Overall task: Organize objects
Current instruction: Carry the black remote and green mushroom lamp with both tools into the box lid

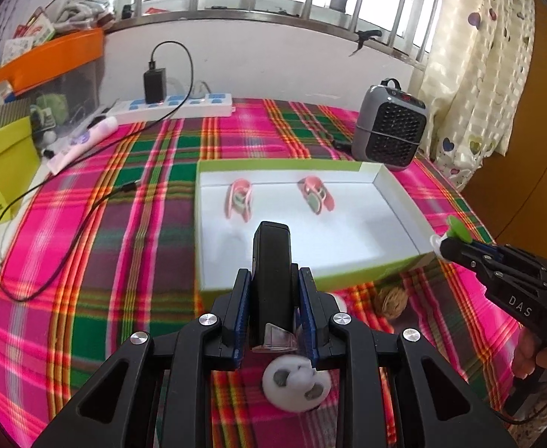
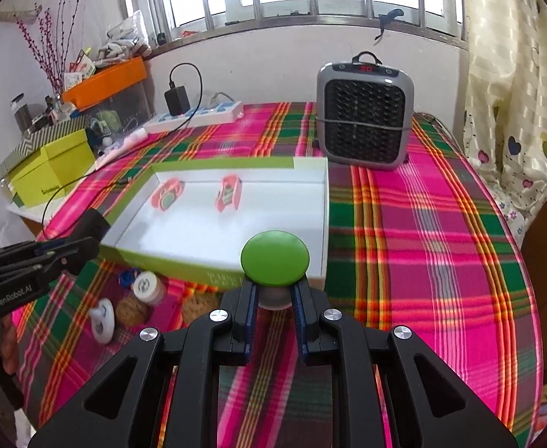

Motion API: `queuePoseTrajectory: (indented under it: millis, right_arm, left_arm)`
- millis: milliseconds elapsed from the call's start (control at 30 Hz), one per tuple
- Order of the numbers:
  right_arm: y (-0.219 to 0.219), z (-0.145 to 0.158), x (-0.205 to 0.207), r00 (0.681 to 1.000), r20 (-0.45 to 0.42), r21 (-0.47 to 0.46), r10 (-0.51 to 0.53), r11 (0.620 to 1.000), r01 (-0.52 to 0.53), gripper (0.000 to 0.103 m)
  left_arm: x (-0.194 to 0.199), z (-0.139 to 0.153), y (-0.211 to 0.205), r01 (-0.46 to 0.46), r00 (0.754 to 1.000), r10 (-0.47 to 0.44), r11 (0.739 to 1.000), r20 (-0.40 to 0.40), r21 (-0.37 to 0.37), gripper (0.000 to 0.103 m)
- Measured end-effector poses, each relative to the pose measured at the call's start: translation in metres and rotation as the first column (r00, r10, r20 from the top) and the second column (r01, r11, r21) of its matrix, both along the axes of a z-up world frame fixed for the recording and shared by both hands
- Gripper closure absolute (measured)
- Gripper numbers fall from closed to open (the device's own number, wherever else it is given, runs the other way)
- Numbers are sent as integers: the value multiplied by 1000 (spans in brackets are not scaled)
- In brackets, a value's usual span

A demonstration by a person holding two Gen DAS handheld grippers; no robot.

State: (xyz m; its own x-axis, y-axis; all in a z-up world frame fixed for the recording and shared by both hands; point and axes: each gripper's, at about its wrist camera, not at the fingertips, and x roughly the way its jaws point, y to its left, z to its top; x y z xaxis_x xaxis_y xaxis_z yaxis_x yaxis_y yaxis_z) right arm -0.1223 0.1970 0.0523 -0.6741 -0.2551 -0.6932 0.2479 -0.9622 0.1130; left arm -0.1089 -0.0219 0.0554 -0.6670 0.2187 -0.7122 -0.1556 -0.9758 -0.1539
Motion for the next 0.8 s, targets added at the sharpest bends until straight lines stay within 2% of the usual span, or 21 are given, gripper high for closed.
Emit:
queuePoseTrajectory:
  millis: [333,800]
  right_arm:
    - [-12,9,-38,1000,-5,4,22,1000,-22,85]
    - [-24,-6,-88,998,47,12,41,999,-41,85]
  left_arm:
    - [-39,5,15,30,1000,-30,1000,2,3,80]
    - [-90,-10,26,45,997,-46,999,62,8,80]
